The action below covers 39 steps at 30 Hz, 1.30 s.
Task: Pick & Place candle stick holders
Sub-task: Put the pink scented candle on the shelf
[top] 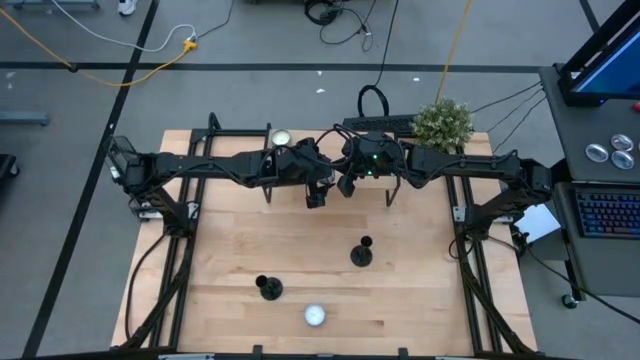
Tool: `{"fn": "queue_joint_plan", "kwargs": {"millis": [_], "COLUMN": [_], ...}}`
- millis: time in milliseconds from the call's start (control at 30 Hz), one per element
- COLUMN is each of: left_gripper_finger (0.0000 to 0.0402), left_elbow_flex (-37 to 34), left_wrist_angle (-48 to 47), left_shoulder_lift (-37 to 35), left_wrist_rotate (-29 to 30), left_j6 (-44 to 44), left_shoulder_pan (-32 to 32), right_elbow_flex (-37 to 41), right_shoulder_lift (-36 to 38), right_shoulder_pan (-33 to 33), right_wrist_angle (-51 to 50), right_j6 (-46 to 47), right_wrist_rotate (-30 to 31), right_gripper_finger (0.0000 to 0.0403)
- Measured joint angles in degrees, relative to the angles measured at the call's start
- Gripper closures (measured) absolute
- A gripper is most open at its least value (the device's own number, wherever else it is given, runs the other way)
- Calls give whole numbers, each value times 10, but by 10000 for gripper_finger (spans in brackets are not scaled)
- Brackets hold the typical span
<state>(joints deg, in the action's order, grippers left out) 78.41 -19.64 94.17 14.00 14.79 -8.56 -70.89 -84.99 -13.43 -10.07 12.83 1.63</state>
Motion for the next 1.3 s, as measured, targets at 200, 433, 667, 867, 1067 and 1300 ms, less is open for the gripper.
{"fn": "queue_joint_plan", "kwargs": {"millis": [200, 433, 667, 867, 1067, 1300], "left_gripper_finger": [110, 95, 111, 110, 110, 110], "left_elbow_flex": [0, 0, 0, 0, 0, 0], "left_wrist_angle": [-2, -14, -17, -17, -22, -21], "left_shoulder_lift": [0, 0, 0, 0, 0, 0], "left_wrist_rotate": [-2, -3, -3, 3, 24, 30], "left_j6": [0, 1, 1, -1, -3, -18], "left_shoulder_pan": [0, 0, 0, 0, -2, -4], "right_elbow_flex": [0, 0, 0, 0, 0, 0], "right_shoulder_lift": [0, 0, 0, 0, 0, 7], "right_shoulder_pan": [0, 0, 1, 0, 0, 0], "right_wrist_angle": [-1, -4, -5, -4, -11, -20], "right_j6": [0, 0, -1, -7, -15, -18], "right_wrist_rotate": [0, -2, -2, -2, -3, -2], "right_gripper_finger": [403, 403, 403, 401, 379, 342]}}
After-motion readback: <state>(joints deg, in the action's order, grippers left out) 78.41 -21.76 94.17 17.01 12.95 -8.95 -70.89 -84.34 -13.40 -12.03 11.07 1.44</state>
